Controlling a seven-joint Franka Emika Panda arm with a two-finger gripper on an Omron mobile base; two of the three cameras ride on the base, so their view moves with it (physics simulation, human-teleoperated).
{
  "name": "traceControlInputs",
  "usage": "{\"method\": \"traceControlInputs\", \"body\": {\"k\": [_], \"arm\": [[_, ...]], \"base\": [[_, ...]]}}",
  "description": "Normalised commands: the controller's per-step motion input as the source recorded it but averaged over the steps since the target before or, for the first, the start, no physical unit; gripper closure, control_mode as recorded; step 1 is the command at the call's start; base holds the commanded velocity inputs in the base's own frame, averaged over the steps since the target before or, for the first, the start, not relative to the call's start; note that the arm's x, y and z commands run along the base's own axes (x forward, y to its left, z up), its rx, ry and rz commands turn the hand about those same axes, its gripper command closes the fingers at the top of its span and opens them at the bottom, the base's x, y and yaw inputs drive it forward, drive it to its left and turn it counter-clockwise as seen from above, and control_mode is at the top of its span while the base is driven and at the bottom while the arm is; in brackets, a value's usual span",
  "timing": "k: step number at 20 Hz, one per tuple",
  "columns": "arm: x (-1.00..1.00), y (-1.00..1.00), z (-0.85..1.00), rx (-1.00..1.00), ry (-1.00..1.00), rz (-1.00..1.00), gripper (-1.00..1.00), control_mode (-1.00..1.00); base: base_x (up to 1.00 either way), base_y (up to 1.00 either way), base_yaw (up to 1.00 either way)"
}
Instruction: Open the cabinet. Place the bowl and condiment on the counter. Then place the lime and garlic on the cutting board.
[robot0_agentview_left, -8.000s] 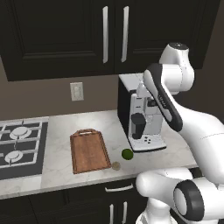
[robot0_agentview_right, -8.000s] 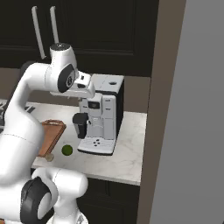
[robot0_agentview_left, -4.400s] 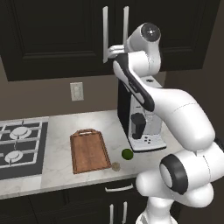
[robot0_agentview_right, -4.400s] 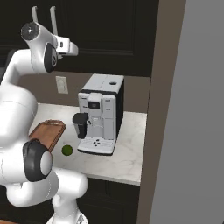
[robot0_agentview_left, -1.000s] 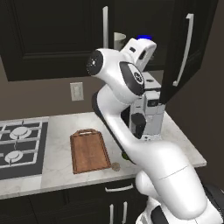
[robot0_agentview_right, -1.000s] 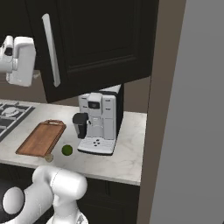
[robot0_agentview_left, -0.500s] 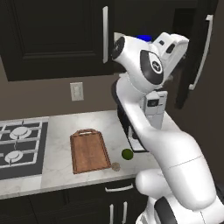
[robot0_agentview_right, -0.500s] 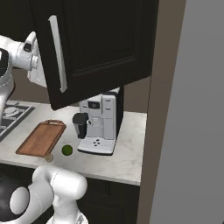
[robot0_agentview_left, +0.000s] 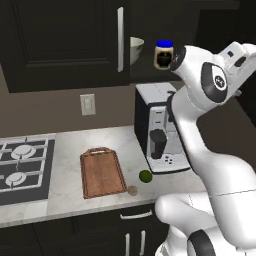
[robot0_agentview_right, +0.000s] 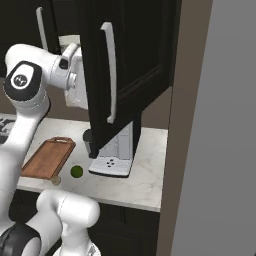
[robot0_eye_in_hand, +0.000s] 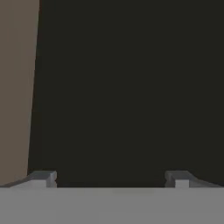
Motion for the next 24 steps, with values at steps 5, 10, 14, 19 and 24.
{"method": "traceControlInputs", "body": {"k": [5, 10, 14, 19, 24], "arm": [[0.09, -0.98, 0.0, 0.09, -0.06, -0.04, -1.0, -1.0], [0.15, -0.43, -0.07, 0.05, 0.0, 0.0, -1.0, -1.0], [-0.5, 0.51, -0.24, 0.02, -0.19, 0.13, -1.0, -1.0], [-0.47, 1.0, -0.09, 0.11, -0.25, 0.25, -1.0, -1.0], [-0.02, 1.0, 0.0, 0.29, -0.08, 0.34, -1.0, -1.0]], "base": [[0.0, 0.0, 0.0], [0.0, 0.0, 0.0], [0.0, 0.0, 0.0], [0.0, 0.0, 0.0], [0.0, 0.0, 0.0]]}}
